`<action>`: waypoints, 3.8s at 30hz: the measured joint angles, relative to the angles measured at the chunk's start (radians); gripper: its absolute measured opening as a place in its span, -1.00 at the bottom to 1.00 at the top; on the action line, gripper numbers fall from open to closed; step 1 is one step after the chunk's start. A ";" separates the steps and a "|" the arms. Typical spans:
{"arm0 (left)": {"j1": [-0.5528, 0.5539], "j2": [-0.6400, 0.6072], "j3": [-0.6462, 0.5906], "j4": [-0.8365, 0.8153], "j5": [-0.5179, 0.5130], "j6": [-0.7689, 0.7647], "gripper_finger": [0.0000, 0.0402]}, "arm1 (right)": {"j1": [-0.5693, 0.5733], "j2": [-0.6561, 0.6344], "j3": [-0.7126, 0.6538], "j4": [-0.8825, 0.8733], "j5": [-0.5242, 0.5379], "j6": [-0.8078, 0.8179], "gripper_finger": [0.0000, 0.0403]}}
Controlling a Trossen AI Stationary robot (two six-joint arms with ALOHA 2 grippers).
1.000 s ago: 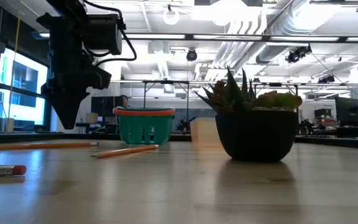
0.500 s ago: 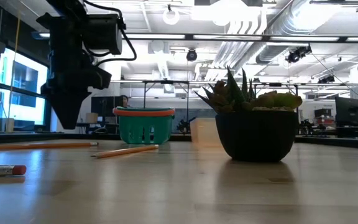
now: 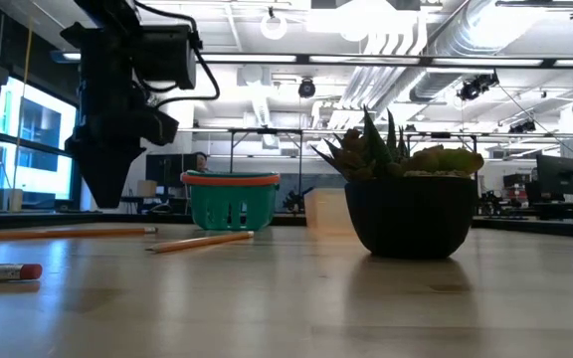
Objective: Sort pens & pencils
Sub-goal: Put the middle left pencil into the green bin
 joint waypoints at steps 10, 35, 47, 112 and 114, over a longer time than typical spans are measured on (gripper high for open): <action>0.000 0.066 0.000 -0.003 0.008 0.022 -0.15 | 0.000 0.000 0.000 0.011 0.000 0.000 -0.52; 0.052 0.089 0.000 -0.028 0.025 0.046 -0.16 | 0.000 0.000 0.000 0.014 0.000 -0.004 -0.52; 0.052 0.125 0.000 -0.014 0.038 0.051 -0.16 | 0.000 0.000 0.000 0.014 0.000 -0.014 -0.52; 0.052 0.130 -0.050 0.036 0.070 0.032 -0.79 | 0.000 0.000 0.000 0.025 0.000 -0.026 -0.52; 0.052 0.130 -0.050 0.035 0.070 0.030 -0.90 | 0.000 0.000 0.000 0.025 0.000 -0.026 -0.52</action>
